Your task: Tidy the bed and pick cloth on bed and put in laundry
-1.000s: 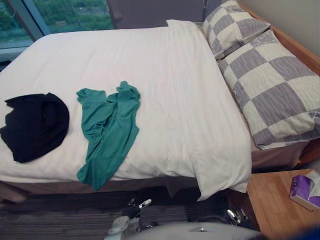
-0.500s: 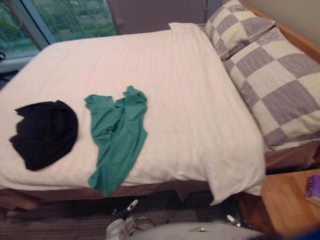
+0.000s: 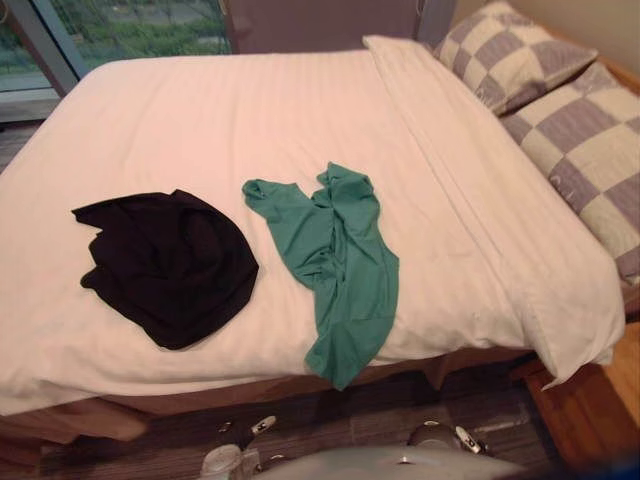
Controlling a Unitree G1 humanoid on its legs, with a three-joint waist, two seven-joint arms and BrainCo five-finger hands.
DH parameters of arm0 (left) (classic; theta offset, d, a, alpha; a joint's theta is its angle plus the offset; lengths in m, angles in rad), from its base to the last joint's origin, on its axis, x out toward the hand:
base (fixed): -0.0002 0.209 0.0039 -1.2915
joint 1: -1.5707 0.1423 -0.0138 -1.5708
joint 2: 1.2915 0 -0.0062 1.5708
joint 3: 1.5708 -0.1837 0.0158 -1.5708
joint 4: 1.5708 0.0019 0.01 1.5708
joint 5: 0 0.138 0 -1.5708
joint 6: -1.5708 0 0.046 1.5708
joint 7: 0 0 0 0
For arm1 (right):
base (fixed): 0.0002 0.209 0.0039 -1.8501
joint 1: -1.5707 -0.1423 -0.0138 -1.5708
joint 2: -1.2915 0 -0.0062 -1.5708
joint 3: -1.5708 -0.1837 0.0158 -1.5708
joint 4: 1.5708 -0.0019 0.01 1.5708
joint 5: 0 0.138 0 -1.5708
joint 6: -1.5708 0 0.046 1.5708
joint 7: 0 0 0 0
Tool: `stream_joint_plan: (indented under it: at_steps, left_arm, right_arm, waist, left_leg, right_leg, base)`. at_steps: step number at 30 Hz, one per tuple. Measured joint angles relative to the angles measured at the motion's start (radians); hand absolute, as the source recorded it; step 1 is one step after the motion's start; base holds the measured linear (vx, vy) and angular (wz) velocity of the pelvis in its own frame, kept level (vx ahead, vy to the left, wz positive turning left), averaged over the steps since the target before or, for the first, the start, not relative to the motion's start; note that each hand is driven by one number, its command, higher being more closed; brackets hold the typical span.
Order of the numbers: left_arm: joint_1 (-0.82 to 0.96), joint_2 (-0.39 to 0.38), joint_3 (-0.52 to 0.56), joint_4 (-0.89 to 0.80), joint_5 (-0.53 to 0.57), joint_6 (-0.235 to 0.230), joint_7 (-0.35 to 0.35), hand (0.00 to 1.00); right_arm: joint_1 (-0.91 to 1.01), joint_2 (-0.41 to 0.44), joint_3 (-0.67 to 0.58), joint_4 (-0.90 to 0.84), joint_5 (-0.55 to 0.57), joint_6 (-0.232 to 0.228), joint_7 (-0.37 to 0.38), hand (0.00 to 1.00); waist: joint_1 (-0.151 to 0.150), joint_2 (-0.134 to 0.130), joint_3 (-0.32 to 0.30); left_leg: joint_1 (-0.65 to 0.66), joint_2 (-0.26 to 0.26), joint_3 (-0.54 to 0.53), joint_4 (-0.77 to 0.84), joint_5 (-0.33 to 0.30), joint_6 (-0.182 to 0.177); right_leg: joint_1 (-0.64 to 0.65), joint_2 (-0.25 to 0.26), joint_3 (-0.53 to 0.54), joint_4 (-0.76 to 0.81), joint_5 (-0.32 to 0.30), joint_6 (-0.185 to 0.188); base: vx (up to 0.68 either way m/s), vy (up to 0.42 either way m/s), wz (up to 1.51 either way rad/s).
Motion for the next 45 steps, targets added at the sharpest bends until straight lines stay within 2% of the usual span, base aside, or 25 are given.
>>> stream_joint_plan:
  at_steps: [3, 7, 9, 10, 11, 12, 13, 15, 17, 19, 20, 21, 24, 25, 26, 27, 29, 30, 31, 33, 34, 35, 37, 39, 45]
  left_arm:
    - [-0.039, -0.019, -0.094, 0.007, 0.074, 0.001, -0.008, 0.0]
    - [-0.052, -0.053, -0.127, -0.019, 0.061, -0.002, 0.018, 0.0]
    - [-0.054, -0.046, -0.126, -0.038, 0.055, -0.008, 0.016, 0.0]
    - [-0.054, -0.044, -0.122, -0.044, 0.067, -0.022, 0.01, 0.0]
    - [-0.053, -0.038, -0.123, -0.049, 0.076, -0.038, 0.02, 0.0]
    - [-0.051, -0.046, -0.126, -0.049, 0.076, -0.053, 0.031, 0.0]
    - [-0.045, -0.063, -0.127, -0.046, 0.07, -0.064, 0.044, 0.0]
    - [-0.048, -0.05, -0.128, -0.035, 0.056, -0.062, 0.046, 0.0]
    - [-0.048, -0.032, -0.128, -0.033, 0.058, -0.062, 0.014, 0.0]
    - [-0.048, -0.023, -0.126, -0.032, 0.064, -0.063, -0.014, 0.0]
    - [-0.046, -0.013, -0.123, -0.031, 0.07, -0.066, -0.032, 0.0]
    - [-0.044, -0.013, -0.124, -0.032, 0.074, -0.071, -0.041, 0.0]
    - [-0.036, -0.026, -0.153, -0.027, 0.064, -0.068, -0.056, 0.0]
    - [-0.036, -0.027, -0.168, -0.025, 0.057, -0.064, -0.058, 0.0]
    - [-0.041, -0.025, -0.196, -0.016, 0.053, -0.049, -0.071, 0.0]
    - [-0.055, -0.001, -0.202, -0.004, 0.056, -0.036, -0.083, 0.0]
    - [-0.053, 0.004, -0.204, 0.0, 0.057, -0.024, -0.094, 0.0]
    - [-0.053, 0.007, -0.203, -0.001, 0.057, -0.023, -0.094, 0.0]
    - [-0.054, 0.013, -0.203, -0.001, 0.066, -0.022, -0.093, 0.0]
    - [-0.06, 0.011, -0.209, 0.0, 0.066, -0.019, -0.092, 0.0]
    - [-0.063, 0.009, -0.222, 0.001, 0.066, -0.015, -0.091, 0.0]
    - [-0.069, 0.002, -0.231, 0.004, 0.064, -0.007, -0.09, 0.0]
    - [-0.073, -0.002, -0.239, 0.005, 0.064, 0.001, -0.09, 0.0]
    - [-0.071, 0.0, -0.237, -0.002, 0.04, -0.002, -0.064, 0.0]
    - [-0.029, 0.01, -0.179, -0.033, -0.072, -0.028, -0.01, 0.0]
  right_arm:
    - [-0.021, -0.022, 0.038, -0.001, -0.01, -0.02, 0.004, 0.0]
    - [-0.044, -0.06, 0.129, -0.001, -0.076, -0.008, -0.003, 0.0]
    - [-0.055, -0.059, 0.159, -0.002, -0.078, -0.006, -0.012, 0.0]
    - [-0.053, -0.07, 0.189, -0.003, -0.078, 0.006, -0.027, 0.0]
    - [-0.059, -0.084, 0.21, -0.005, -0.077, 0.011, -0.032, 0.0]
    - [-0.068, -0.106, 0.222, 0.0, -0.077, 0.013, -0.035, 0.0]
    - [-0.078, -0.131, 0.226, 0.0, -0.079, 0.011, -0.043, 0.0]
    - [-0.09, -0.132, 0.256, -0.006, -0.089, 0.005, -0.045, 0.0]
    - [-0.088, -0.125, 0.258, -0.014, -0.105, -0.012, -0.045, 0.0]
    - [-0.082, -0.106, 0.261, -0.013, -0.106, -0.021, -0.044, 0.0]
    - [-0.079, -0.105, 0.267, -0.012, -0.11, -0.021, -0.044, 0.0]
    - [-0.079, -0.11, 0.268, -0.01, -0.114, -0.023, -0.044, 0.0]
    - [-0.084, -0.137, 0.271, 0.011, -0.132, -0.052, -0.04, 0.0]
    - [-0.08, -0.138, 0.269, 0.011, -0.137, -0.059, -0.039, 0.0]
    - [-0.076, -0.134, 0.267, 0.013, -0.138, -0.071, -0.038, 0.0]
    - [-0.085, -0.103, 0.266, 0.026, -0.148, -0.075, -0.036, 0.0]
    - [-0.088, -0.101, 0.276, 0.038, -0.157, -0.088, -0.041, 0.0]
    - [-0.086, -0.097, 0.287, 0.038, -0.159, -0.095, -0.038, 0.0]
    - [-0.083, -0.088, 0.309, 0.038, -0.177, -0.114, -0.01, 0.0]
    - [-0.084, -0.09, 0.337, 0.038, -0.181, -0.129, 0.023, 0.0]
    - [-0.084, -0.094, 0.348, 0.036, -0.183, -0.135, 0.044, 0.0]
    - [-0.083, -0.101, 0.348, 0.035, -0.18, -0.138, 0.054, 0.0]
    - [-0.083, -0.111, 0.348, 0.031, -0.178, -0.145, 0.069, 0.0]
    - [-0.077, -0.13, 0.361, 0.043, -0.175, -0.145, 0.063, 0.0]
    - [-0.108, -0.141, 0.407, 0.044, -0.15, -0.129, 0.078, 0.0]
  waist:
    - [-0.018, 0.013, 0.041]
    - [-0.006, 0.024, 0.043]
    - [-0.004, 0.011, 0.063]
    - [-0.004, 0.011, 0.069]
    - [0.0, 0.002, 0.077]
    - [0.001, 0.021, 0.084]
    - [-0.009, 0.061, 0.088]
    - [-0.012, 0.059, 0.079]
    - [-0.017, 0.038, 0.084]
    - [-0.016, 0.017, 0.077]
    - [-0.011, -0.014, 0.076]
    - [-0.005, -0.006, 0.07]
    - [-0.011, 0.027, 0.057]
    - [-0.014, 0.036, 0.051]
    - [-0.016, 0.042, 0.048]
    - [-0.006, 0.012, 0.048]
    - [0.001, 0.0, 0.036]
    - [0.005, -0.007, 0.033]
    - [0.005, -0.022, 0.027]
    - [0.001, -0.023, 0.026]
    - [-0.007, -0.023, 0.026]
    - [-0.016, -0.02, 0.026]
    - [-0.026, -0.003, 0.031]
    - [0.002, 0.004, 0.032]
    - [0.012, 0.002, 0.04]
  left_leg:
    - [0.059, -0.073, -0.019, -0.079, 0.047, 0.027]
    - [0.051, -0.082, -0.024, -0.051, 0.056, 0.027]
    - [0.001, -0.067, -0.029, 0.073, 0.056, 0.027]
    - [-0.084, -0.027, -0.061, 0.284, 0.062, 0.019]
    - [-0.132, -0.023, -0.099, 0.35, 0.02, -0.012]
    - [-0.127, -0.038, -0.129, 0.282, -0.026, -0.005]
    - [-0.129, -0.04, -0.135, 0.184, 0.045, 0.027]
    - [-0.111, -0.067, -0.114, 0.166, 0.041, 0.039]
    - [-0.113, -0.075, -0.116, 0.153, 0.041, 0.039]
    - [-0.129, -0.082, -0.163, 0.17, 0.051, 0.023]
    - [-0.153, -0.079, -0.214, 0.223, 0.036, 0.005]
    - [-0.162, -0.044, -0.267, 0.245, 0.014, 0.023]
    - [-0.119, 0.026, -0.337, 0.168, 0.009, 0.001]
    - [-0.109, 0.038, -0.339, 0.151, 0.016, -0.014]
    - [-0.078, 0.039, -0.333, 0.124, -0.054, -0.097]
    - [-0.056, 0.017, -0.31, 0.118, -0.089, -0.084]
    - [-0.055, 0.005, -0.283, 0.098, -0.088, -0.053]
    - [-0.055, 0.001, -0.276, 0.083, -0.08, -0.041]
    - [-0.058, -0.015, -0.281, 0.033, -0.048, -0.021]
    - [-0.063, -0.047, -0.297, -0.023, -0.011, -0.003]
    - [-0.072, -0.087, -0.33, -0.065, 0.022, 0.014]
    - [-0.081, -0.102, -0.357, -0.073, 0.033, 0.022]
    - [-0.091, -0.133, -0.421, -0.106, 0.068, 0.035]
    - [-0.107, -0.139, -0.465, -0.133, 0.099, 0.034]
    - [-0.157, -0.135, -0.491, -0.22, 0.198, 0.031]
  right_leg:
    - [-0.004, -0.061, 0.025, 0.101, -0.007, -0.013]
    - [0.035, -0.061, 0.026, 0.02, -0.01, -0.016]
    - [0.066, -0.068, 0.03, -0.048, 0.001, 0.002]
    - [0.108, -0.071, 0.044, -0.129, 0.017, 0.022]
    - [0.123, -0.087, 0.066, -0.162, 0.02, 0.024]
    - [0.125, -0.09, 0.097, -0.17, 0.025, 0.033]
    - [0.107, -0.075, 0.116, -0.153, 0.028, 0.049]
    - [0.072, -0.096, 0.161, -0.137, 0.017, 0.078]
    - [0.053, -0.102, 0.169, -0.142, 0.021, 0.084]
    - [0.045, -0.121, 0.175, -0.148, 0.023, 0.086]
    - [0.047, -0.139, 0.206, -0.153, 0.024, 0.086]
    - [0.045, -0.137, 0.229, -0.147, 0.026, 0.09]
    - [0.024, -0.118, 0.295, -0.149, 0.052, 0.135]
    - [0.024, -0.111, 0.303, -0.154, 0.059, 0.147]
    - [0.028, -0.108, 0.317, -0.162, 0.076, 0.169]
    - [0.032, -0.13, 0.332, -0.17, 0.116, 0.177]
    - [0.012, -0.133, 0.267, -0.181, 0.202, 0.057]
    - [0.002, -0.126, 0.242, -0.169, 0.201, 0.038]
    - [-0.007, -0.076, 0.222, -0.142, 0.179, 0.053]
    - [0.0, -0.019, 0.219, -0.137, 0.11, 0.06]
    - [0.017, 0.029, 0.246, -0.144, 0.003, 0.063]
    - [0.021, 0.038, 0.273, -0.15, -0.009, 0.068]
    - [0.028, 0.033, 0.275, -0.146, -0.022, 0.054]
    - [0.03, 0.021, 0.225, -0.146, -0.023, 0.054]
    - [0.021, 0.036, 0.164, -0.207, 0.011, 0.051]
  base:
    - [-0.01, 0.1, 0.24]
    - [0.03, -0.01, 0.09]
    - [0.02, -0.015, -0.09]
    - [0.01, -0.007, -0.27]
    - [0.01, 0.02, -0.55]
    - [0.01, 0.119, -0.72]
    - [0.01, 0.13, -0.75]
    - [0.02, 0.141, -0.54]
    - [-0.03, 0.085, -0.21]
    - [-0.06, 0.046, -0.06]
    - [-0.07, 0.014, -0.25]
    - [-0.07, 0.05, -0.35]
    - [-0.07, 0.242, -0.64]
    - [-0.07, 0.306, -0.55]
    - [-0.08, 0.438, -0.43]
    - [-0.12, 0.414, -0.48]
    - [-0.14, 0.348, -0.31]
    - [-0.12, 0.301, -0.07]
    - [-0.08, 0.207, 0.05]
    - [-0.05, 0.146, 0.32]
    - [-0.04, 0.094, 0.7]
    - [-0.03, 0.069, 1.03]
    - [0.0, 0.004, 1.14]
    - [0.0, -0.038, 0.81]
    - [0.01, -0.037, 0.38]
